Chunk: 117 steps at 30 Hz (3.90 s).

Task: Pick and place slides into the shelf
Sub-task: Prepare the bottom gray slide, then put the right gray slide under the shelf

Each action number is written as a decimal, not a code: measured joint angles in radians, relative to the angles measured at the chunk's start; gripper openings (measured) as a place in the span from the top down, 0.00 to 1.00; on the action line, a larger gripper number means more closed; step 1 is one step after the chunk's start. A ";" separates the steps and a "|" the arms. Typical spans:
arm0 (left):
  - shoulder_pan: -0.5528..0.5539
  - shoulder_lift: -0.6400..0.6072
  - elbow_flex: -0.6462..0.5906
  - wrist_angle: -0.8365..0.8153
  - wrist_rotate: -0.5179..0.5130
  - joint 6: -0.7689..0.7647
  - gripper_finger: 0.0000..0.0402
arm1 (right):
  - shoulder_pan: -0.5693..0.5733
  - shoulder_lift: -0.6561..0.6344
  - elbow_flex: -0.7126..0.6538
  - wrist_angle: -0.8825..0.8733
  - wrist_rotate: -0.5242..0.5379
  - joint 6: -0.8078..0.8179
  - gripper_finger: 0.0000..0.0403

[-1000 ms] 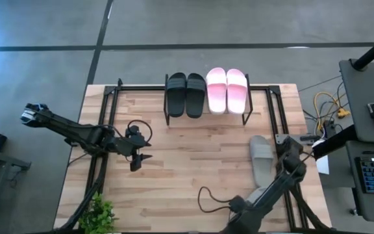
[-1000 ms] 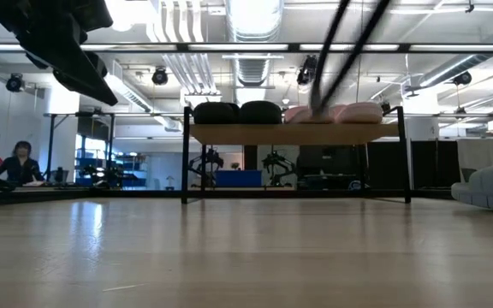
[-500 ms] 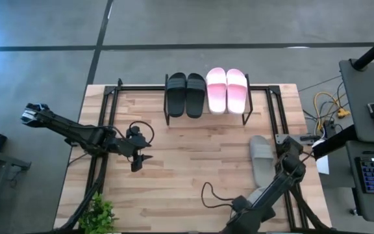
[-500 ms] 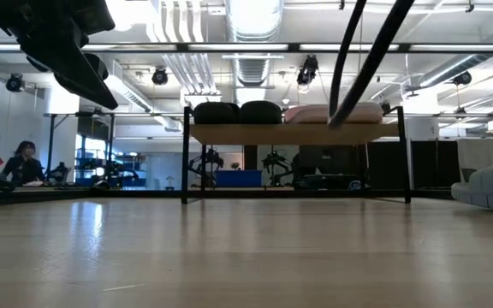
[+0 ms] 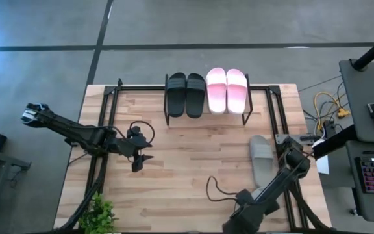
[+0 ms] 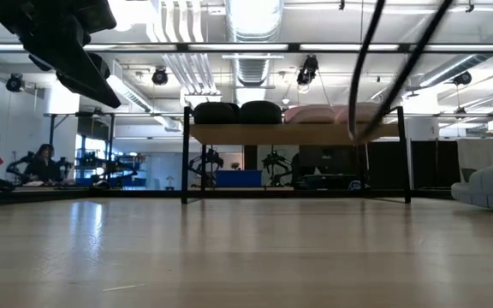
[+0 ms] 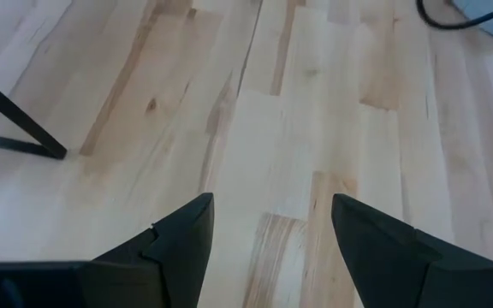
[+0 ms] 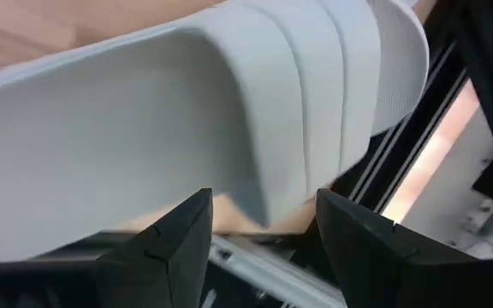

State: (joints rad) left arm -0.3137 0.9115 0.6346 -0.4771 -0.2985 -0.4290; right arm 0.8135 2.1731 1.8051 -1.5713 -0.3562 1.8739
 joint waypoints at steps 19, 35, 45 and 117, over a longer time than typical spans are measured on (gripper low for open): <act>0.000 0.002 0.000 -0.002 0.000 -0.001 0.44 | -0.026 0.001 -0.127 0.002 0.035 -0.123 0.74; 0.000 0.002 0.000 -0.002 -0.001 -0.001 0.44 | -0.119 0.000 0.116 0.006 0.603 -0.481 0.97; 0.000 0.002 0.000 -0.002 -0.001 -0.004 0.44 | -0.365 0.003 0.172 0.000 0.917 -1.205 0.97; 0.000 0.003 -0.002 -0.009 -0.001 0.000 0.44 | -0.412 -0.405 -0.580 -0.001 0.270 -0.200 0.62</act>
State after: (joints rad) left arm -0.3135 0.9141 0.6323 -0.4864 -0.2993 -0.4289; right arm 0.4011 1.7685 1.2251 -1.5728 -0.0858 1.6743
